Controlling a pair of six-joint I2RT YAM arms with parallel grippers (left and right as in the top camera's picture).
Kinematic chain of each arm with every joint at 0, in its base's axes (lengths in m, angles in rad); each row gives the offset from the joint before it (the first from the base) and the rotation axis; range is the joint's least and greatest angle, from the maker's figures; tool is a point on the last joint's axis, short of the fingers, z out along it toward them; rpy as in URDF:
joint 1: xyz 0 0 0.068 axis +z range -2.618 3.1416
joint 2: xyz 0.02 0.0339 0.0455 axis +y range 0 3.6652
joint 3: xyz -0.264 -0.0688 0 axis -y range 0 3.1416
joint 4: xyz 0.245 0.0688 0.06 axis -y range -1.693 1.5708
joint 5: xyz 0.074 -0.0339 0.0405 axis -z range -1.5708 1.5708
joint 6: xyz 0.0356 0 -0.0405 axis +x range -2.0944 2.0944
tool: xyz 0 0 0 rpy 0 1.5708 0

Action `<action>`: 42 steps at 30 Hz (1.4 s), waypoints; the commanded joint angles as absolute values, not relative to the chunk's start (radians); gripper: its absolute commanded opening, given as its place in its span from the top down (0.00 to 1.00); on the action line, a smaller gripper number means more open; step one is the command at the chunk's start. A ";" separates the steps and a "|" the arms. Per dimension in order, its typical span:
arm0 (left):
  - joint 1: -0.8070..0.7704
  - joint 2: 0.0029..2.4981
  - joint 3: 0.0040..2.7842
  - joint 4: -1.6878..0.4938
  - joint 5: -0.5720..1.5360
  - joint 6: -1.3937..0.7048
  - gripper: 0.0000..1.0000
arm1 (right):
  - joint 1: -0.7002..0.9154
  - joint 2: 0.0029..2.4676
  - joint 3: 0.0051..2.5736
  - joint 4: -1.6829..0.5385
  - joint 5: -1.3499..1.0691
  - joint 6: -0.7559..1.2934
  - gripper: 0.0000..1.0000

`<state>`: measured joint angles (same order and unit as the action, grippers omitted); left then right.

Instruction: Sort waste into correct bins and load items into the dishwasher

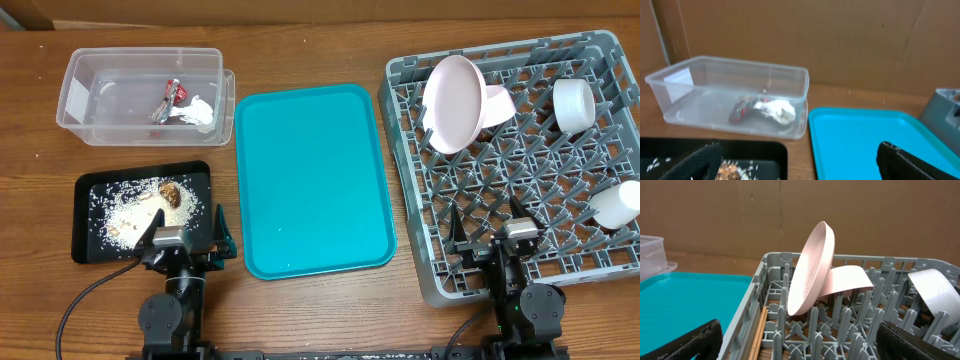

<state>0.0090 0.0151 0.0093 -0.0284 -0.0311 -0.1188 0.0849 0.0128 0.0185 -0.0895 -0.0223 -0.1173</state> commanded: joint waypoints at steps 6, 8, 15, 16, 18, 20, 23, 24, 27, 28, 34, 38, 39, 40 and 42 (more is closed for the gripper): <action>0.012 0.003 0.005 -0.077 -0.004 -0.082 0.00 | 0.081 0.003 0.008 -0.081 -0.028 -0.124 0.00; 0.012 0.003 0.005 -0.077 -0.004 -0.082 0.00 | 0.081 0.003 0.008 -0.081 -0.028 -0.124 0.00; 0.012 0.004 0.005 -0.077 -0.004 -0.082 0.00 | 0.081 0.003 0.008 -0.081 -0.028 -0.124 0.00; 0.012 0.004 0.005 -0.077 -0.004 -0.082 0.00 | 0.081 0.003 0.008 -0.081 -0.028 -0.124 0.00; 0.012 0.004 0.005 -0.077 -0.004 -0.082 0.00 | 0.081 0.003 0.008 -0.081 -0.028 -0.124 0.00; 0.012 0.004 0.005 -0.078 -0.004 -0.082 0.00 | 0.081 0.003 0.008 -0.082 -0.028 -0.124 0.00; 0.012 0.004 0.005 -0.077 -0.004 -0.082 0.00 | 0.081 0.003 0.008 -0.081 -0.028 -0.124 0.00; 0.012 0.004 0.005 -0.077 -0.004 -0.081 0.00 | 0.081 0.003 0.008 -0.082 -0.028 -0.124 0.00; 0.012 0.004 0.005 -0.077 -0.004 -0.082 0.00 | 0.081 0.003 0.008 -0.082 -0.028 -0.124 0.00; 0.012 0.004 0.005 -0.077 -0.004 -0.081 0.00 | 0.081 0.003 0.008 -0.081 -0.028 -0.124 0.00; 0.012 0.004 0.005 -0.077 -0.004 -0.082 0.00 | 0.081 0.003 0.008 -0.081 -0.028 -0.124 0.00; 0.012 0.004 0.005 -0.077 -0.004 -0.081 0.00 | 0.081 0.003 0.008 -0.082 -0.028 -0.124 0.00; 0.012 0.004 0.005 -0.077 -0.004 -0.081 0.00 | 0.081 0.003 0.008 -0.081 -0.028 -0.124 0.00; 0.012 0.004 0.005 -0.077 -0.004 -0.082 0.00 | 0.081 0.003 0.008 -0.081 -0.028 -0.124 0.00; 0.012 0.004 0.005 -0.077 -0.004 -0.082 0.00 | 0.081 0.003 0.008 -0.082 -0.028 -0.124 0.00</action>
<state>0.0090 0.0151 0.0090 -0.0784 -0.0189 -0.1001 0.0849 0.0128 0.0185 -0.0891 -0.0223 -0.1169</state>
